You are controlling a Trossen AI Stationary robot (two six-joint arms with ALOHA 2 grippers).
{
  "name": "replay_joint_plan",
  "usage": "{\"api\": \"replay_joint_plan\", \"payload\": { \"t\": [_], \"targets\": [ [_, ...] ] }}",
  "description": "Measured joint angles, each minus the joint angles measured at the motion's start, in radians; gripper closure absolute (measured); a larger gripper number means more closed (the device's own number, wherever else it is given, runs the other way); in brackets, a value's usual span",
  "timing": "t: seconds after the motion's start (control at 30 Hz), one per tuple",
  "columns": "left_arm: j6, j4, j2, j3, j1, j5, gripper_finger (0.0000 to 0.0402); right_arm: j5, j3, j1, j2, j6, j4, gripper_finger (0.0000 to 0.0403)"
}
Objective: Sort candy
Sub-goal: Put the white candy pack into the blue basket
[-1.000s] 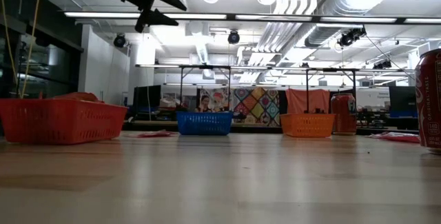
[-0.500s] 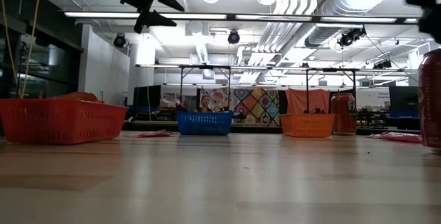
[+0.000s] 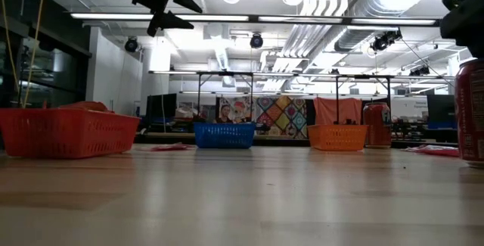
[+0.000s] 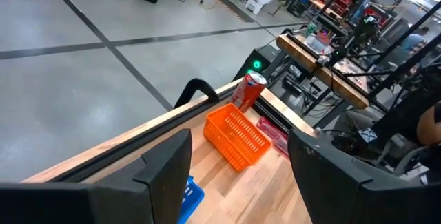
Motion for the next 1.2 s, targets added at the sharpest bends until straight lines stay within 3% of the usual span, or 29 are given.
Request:
{"api": "replay_joint_plan", "payload": {
  "t": [0.37, 0.67, 0.83, 1.2],
  "targets": [
    [0.015, 0.000, 0.000, 0.000, 0.000, 0.000, 0.0175, 0.090, -0.002, -0.050, 0.001, -0.041, -0.072, 0.0153],
    [0.015, -0.003, 0.000, 0.000, 0.000, 0.000, 0.0175, 0.006, 0.001, -0.001, -0.002, -0.119, 0.090, 0.0153],
    [0.015, -0.008, 0.000, 0.000, 0.000, -0.001, 0.0175, 0.024, -0.002, 0.038, -0.002, -0.019, 0.059, 0.0153],
    [0.015, -0.008, 0.000, 0.000, 0.000, -0.001, 0.0175, 0.033, -0.004, 0.045, 0.026, -0.029, 0.043, 0.0153]
  ]
}}
